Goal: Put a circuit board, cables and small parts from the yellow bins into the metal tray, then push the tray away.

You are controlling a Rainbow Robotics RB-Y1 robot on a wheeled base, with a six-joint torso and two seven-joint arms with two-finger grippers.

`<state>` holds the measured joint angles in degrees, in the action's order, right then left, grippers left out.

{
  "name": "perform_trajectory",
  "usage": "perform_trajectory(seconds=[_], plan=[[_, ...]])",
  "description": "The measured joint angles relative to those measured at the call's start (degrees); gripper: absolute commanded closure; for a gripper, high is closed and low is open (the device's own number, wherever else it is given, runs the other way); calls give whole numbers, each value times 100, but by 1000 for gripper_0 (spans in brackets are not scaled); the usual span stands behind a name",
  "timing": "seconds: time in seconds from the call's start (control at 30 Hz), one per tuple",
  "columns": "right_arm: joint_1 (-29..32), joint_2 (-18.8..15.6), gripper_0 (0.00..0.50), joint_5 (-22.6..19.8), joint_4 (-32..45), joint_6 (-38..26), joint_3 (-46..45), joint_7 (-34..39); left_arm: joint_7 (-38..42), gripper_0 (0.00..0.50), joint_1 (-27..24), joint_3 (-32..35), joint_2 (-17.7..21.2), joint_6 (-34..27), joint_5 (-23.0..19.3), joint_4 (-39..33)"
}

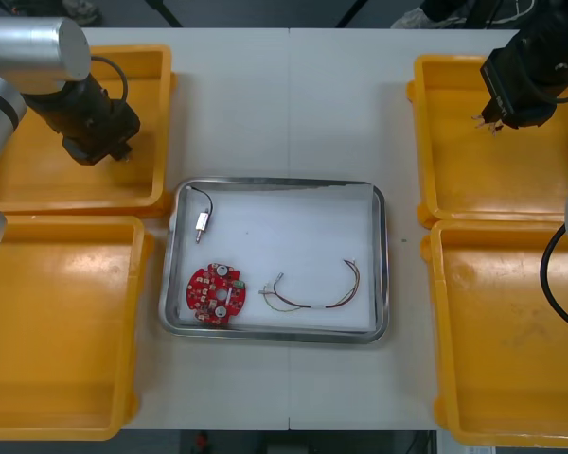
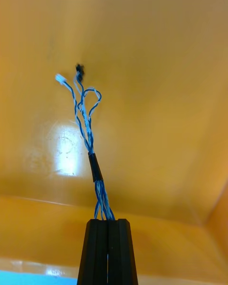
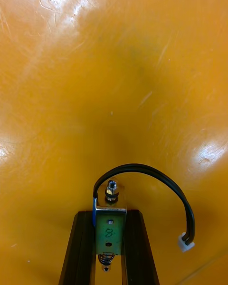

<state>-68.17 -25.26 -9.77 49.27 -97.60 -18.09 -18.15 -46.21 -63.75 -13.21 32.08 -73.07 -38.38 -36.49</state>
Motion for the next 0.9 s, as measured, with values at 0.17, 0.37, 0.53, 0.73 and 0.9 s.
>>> perform_trajectory(seconds=[0.17,0.37,0.53,0.73,0.9], plan=[[244,-4,500,-29,823,-584,0,-40,-26,500,-4,27,2,-429,-3,-137],[569,-5,500,-72,1809,-1189,0,-1105,-181,500,-4,249,93,-1104,-2,-670],[810,-41,500,-353,2609,-1194,21,-1356,-182,500,-3,492,263,-1802,4,-1353],[1040,-223,500,-802,3459,-1200,349,-2366,-182,500,-3,587,437,-2328,5,-1942],[1223,-473,500,-1409,4079,-1204,802,-2507,-182,500,-3,589,505,-2674,2,-2359]])
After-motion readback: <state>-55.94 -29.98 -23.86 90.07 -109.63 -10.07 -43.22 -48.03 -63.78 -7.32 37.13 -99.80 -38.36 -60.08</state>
